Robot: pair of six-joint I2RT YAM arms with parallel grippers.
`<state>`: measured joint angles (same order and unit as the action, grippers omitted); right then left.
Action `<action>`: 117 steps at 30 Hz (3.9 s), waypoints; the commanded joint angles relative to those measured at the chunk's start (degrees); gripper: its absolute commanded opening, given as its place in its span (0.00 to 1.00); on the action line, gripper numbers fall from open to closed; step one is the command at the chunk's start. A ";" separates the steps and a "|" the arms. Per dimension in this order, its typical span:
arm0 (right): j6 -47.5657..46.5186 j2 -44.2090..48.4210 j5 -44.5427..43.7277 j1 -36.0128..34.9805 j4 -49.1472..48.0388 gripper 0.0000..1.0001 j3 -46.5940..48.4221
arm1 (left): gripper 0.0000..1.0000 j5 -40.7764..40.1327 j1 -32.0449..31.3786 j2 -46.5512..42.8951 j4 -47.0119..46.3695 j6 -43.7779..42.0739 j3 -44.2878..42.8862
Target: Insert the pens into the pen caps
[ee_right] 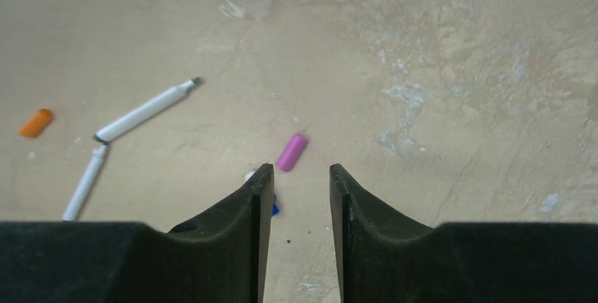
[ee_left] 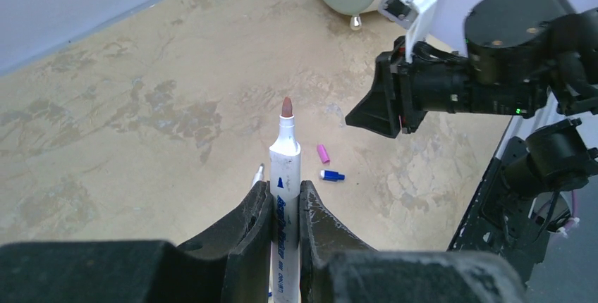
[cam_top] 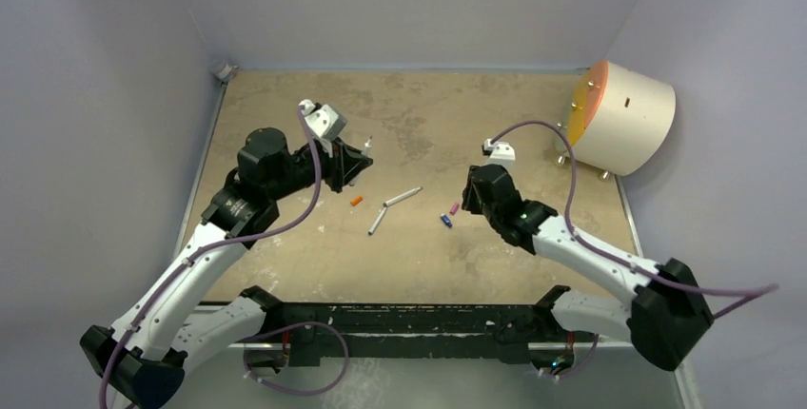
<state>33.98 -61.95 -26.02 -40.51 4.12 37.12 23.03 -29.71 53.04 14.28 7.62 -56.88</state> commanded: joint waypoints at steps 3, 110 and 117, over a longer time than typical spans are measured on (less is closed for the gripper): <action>3.00 -12.15 4.25 2.52 2.97 0.43 8.43 | 0.00 -3.80 0.07 -0.07 -4.53 -1.92 4.52; -1.43 2.00 34.04 -2.77 -43.96 0.00 8.96 | 0.00 10.28 -4.03 3.45 -66.97 41.07 28.93; -0.25 1.17 38.03 -3.34 -48.21 0.00 8.09 | 0.00 8.74 -4.10 2.46 -64.31 39.18 29.15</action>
<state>33.82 -60.75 7.60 -43.48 -36.12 45.65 31.68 -33.52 56.47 -46.00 46.96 -28.14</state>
